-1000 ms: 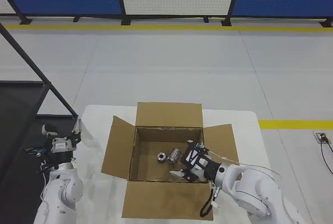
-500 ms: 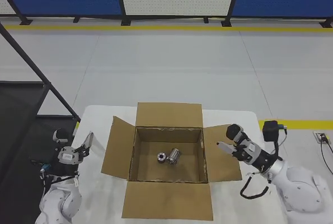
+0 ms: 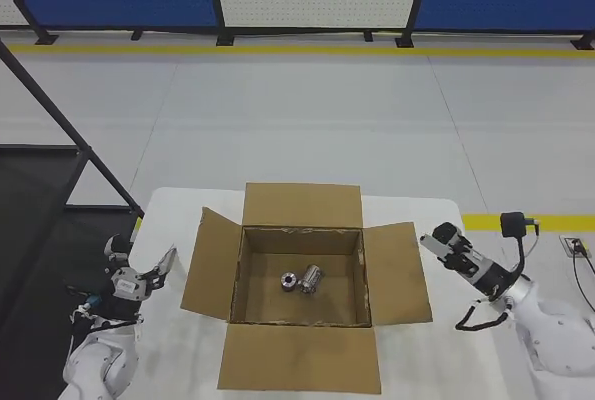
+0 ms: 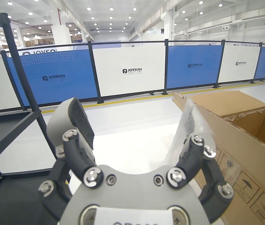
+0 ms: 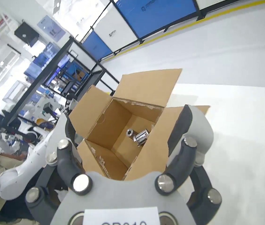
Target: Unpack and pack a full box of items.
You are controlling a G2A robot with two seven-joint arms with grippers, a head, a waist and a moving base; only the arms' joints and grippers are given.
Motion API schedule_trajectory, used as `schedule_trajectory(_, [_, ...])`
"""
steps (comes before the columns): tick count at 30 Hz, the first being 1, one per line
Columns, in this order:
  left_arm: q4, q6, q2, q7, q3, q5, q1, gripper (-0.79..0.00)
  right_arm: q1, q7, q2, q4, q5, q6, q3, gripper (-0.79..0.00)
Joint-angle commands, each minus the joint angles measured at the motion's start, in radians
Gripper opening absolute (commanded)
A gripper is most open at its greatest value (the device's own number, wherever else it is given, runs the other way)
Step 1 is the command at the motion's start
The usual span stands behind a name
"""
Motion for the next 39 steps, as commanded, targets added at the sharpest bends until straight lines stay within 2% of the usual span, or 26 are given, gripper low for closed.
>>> schedule_trajectory(1, [0.0, -0.004, 0.003, 0.002, 0.003, 0.014, 0.004, 0.0, 0.015, 0.027, 0.001, 0.023, 0.01, 0.096, -0.003, 0.0])
schedule_trajectory(7, [-0.005, -0.029, 0.01, -0.008, 0.006, 0.032, 0.009, 0.0, 0.075, 0.196, 0.01, 0.111, 0.122, 0.14, -0.023, 0.0])
schedule_trajectory(15, [-0.032, -0.072, 0.022, -0.016, 0.013, 0.057, 0.02, 0.0, 0.128, 0.326, 0.017, 0.185, 0.191, 0.099, -0.07, 0.0])
schedule_trajectory(27, [-0.048, -0.031, 0.023, -0.01, 0.031, -0.006, 0.018, 0.0, 0.206, 0.47, 0.019, 0.257, 0.334, -0.003, -0.162, 0.0])
schedule_trajectory(34, [-0.039, 0.026, 0.023, -0.001, 0.013, -0.068, 0.002, 0.0, 0.225, 0.545, 0.02, 0.242, 0.484, -0.088, -0.19, 0.0])
schedule_trajectory(39, [-0.024, 0.051, 0.024, 0.008, 0.0, -0.102, -0.01, 0.0, 0.265, 0.559, 0.01, 0.241, 0.516, -0.098, -0.271, 0.0])
